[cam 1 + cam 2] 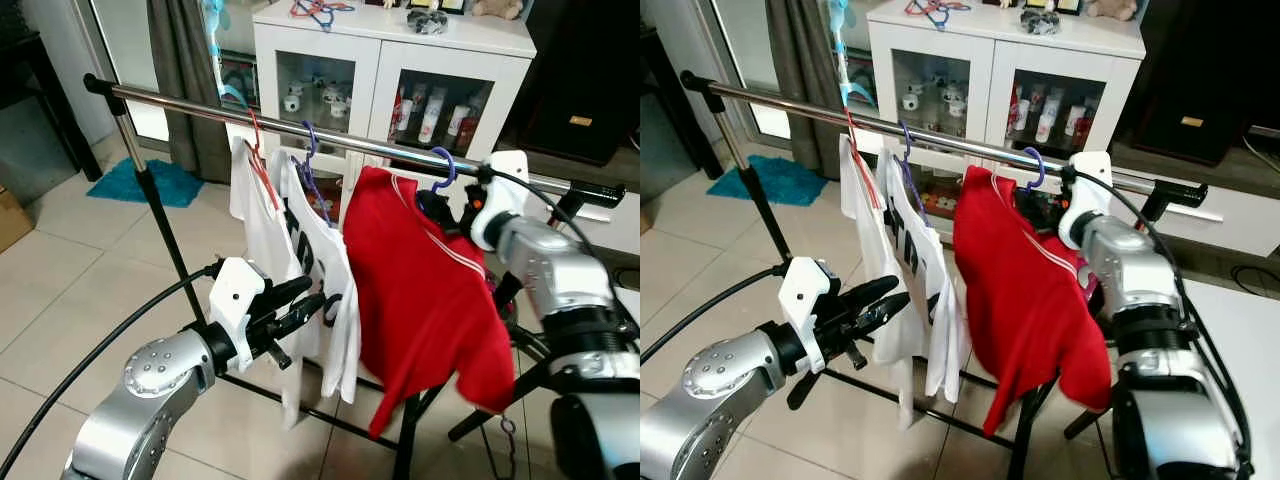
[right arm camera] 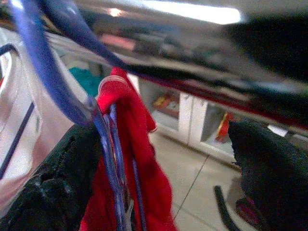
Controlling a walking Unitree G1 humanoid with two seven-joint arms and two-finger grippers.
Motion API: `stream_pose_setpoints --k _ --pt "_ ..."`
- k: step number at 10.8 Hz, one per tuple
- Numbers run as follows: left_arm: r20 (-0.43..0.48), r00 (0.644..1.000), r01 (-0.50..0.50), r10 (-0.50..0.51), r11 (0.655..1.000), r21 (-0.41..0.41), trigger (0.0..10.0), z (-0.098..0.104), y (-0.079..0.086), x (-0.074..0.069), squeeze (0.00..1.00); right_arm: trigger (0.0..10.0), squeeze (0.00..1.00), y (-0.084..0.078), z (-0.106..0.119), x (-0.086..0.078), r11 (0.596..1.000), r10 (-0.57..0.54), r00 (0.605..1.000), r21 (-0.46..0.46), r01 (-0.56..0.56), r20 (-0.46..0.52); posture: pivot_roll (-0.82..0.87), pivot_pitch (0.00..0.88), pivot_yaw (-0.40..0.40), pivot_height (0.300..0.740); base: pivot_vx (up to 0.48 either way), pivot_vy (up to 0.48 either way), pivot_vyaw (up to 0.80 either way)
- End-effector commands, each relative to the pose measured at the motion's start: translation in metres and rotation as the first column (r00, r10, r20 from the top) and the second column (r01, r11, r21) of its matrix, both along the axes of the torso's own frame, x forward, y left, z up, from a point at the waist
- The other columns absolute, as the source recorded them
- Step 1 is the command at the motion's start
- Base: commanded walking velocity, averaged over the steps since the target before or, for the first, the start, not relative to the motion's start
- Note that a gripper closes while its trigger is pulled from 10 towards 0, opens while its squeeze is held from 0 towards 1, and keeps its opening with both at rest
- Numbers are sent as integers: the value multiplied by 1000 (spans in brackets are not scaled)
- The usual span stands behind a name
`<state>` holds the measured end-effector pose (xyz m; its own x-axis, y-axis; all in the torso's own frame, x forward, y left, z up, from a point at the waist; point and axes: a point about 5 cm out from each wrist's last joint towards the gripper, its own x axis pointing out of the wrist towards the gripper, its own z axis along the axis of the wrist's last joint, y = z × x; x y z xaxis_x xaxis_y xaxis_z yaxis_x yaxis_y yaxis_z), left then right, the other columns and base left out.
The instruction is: Hang hanger
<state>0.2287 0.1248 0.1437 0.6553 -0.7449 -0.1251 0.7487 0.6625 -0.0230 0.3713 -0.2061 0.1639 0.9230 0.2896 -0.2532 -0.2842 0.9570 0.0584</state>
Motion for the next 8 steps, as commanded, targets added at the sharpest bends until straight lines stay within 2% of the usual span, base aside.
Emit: stream_pose_setpoints --k 1,3,4,5,6,7,8 --pt "7 1000 24 -24 1000 0 10000 3 -2 -2 0 10000 0 -4 7 3 1000 18 1000 -2 -18 22 92 0 -24 740 0 0 0" --pt "11 999 35 -35 999 2 10000 3 -3 0 0 10000 0 -2 4 6 997 53 998 -65 -52 14 89 0 -18 740 0 0 0" --pt "13 999 38 -38 999 3 10000 3 -3 1 0 7529 0 0 2 7 994 69 998 -80 -68 3 90 0 -19 740 0 0 0" --pt "13 999 44 -44 999 5 10000 3 -4 1 0 4235 0 2 -1 9 990 93 995 -104 -95 -20 92 0 -20 740 0 0 0" --pt "13 999 50 -50 999 8 10000 3 -4 0 0 3725 0 3 -2 10 988 102 994 -116 -105 -29 92 0 -20 740 0 0 0" --pt "7 998 65 -65 998 11 10000 2 -4 -2 0 0 0 3 -1 11 990 108 993 -87 -111 -41 95 0 -23 740 0 0 0" --pt "5 997 72 -72 997 14 10000 2 -4 -2 0 0 0 4 -1 12 993 109 993 -39 -111 -51 97 0 -25 740 0 0 0"
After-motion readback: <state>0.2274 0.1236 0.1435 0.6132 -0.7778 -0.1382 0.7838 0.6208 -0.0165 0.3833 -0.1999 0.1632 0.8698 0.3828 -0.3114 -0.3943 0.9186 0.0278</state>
